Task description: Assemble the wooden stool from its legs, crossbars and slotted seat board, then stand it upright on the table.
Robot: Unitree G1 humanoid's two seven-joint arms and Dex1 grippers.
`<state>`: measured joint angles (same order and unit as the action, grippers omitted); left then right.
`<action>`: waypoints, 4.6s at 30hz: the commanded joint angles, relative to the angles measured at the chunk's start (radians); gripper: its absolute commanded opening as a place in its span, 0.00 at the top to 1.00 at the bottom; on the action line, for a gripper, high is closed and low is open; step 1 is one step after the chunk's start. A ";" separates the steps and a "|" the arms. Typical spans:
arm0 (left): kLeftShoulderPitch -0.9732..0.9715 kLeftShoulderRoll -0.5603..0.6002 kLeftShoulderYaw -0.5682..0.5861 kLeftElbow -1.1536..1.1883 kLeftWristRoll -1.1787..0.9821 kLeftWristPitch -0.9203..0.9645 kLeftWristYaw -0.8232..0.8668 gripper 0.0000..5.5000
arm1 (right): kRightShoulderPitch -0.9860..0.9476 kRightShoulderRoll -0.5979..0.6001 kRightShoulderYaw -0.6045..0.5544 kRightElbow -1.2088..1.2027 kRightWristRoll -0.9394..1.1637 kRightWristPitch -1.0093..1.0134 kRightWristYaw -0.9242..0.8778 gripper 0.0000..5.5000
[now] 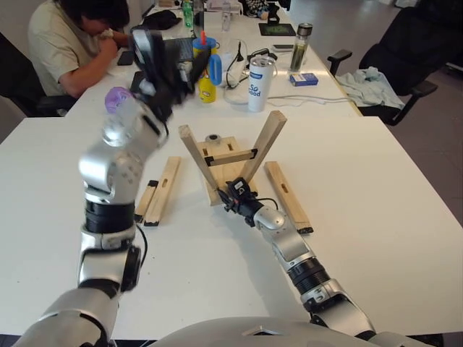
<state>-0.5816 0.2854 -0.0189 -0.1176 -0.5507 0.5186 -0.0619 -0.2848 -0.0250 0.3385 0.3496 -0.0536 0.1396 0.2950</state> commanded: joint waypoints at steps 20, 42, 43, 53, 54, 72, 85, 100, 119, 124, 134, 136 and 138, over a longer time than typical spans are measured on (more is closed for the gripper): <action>0.594 -0.081 -0.006 -0.549 0.474 0.025 0.236 0.42 | 0.257 -0.318 -0.378 -0.584 0.275 0.273 0.157 0.68; 0.286 -0.236 -0.036 -0.265 0.577 0.097 0.208 0.42 | -0.222 -0.128 -0.303 -0.073 0.224 -0.030 0.165 0.68; 0.273 -0.236 -0.028 -0.250 0.578 0.094 0.206 0.42 | -0.201 -0.127 -0.296 -0.099 0.218 -0.014 0.153 0.68; 0.413 -0.214 0.068 -0.301 0.618 0.046 0.220 0.42 | -0.005 -0.131 -0.417 -0.250 0.095 0.127 -0.189 0.68; 0.434 -0.206 0.094 -0.335 0.636 0.019 0.239 0.42 | 0.036 -0.111 -0.475 -0.329 0.114 0.132 -0.241 0.68; 0.389 -0.090 -0.014 -0.219 0.698 0.194 0.073 0.42 | 0.069 -0.171 -0.143 -0.505 0.102 0.523 -0.095 0.68; 0.501 0.465 0.103 -0.127 0.355 0.041 -0.791 0.42 | -0.205 -0.174 -0.301 -0.209 0.208 0.140 0.066 0.68; 0.524 0.694 0.038 -0.112 0.247 0.129 -1.094 0.42 | -0.171 -0.190 -0.014 -0.384 0.277 0.067 0.559 0.68; 0.649 0.503 -0.249 -0.384 0.254 0.271 -0.853 0.42 | -0.299 -0.368 0.076 0.214 -0.154 -0.160 0.428 0.68; 0.573 0.451 -0.307 -0.291 0.388 0.295 -0.682 0.42 | -0.286 -0.478 0.219 0.161 -0.311 -0.179 0.573 0.68; 0.408 0.294 -0.376 -0.057 0.582 0.244 -0.430 0.42 | -0.094 -0.506 0.269 -0.234 -0.237 0.016 0.725 0.68; 0.355 0.253 -0.369 0.012 0.609 0.213 -0.388 0.42 | -0.069 -0.463 0.280 -0.259 -0.231 0.048 0.692 0.68; 0.276 0.209 -0.370 0.118 0.640 0.167 -0.356 0.42 | -0.038 -0.431 0.287 -0.299 -0.224 0.085 0.679 0.68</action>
<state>-0.2522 0.5342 -0.3730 -0.1141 0.0502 0.7052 -0.4497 -0.4287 -0.4911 0.5370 0.0387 -0.2657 0.1627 0.9504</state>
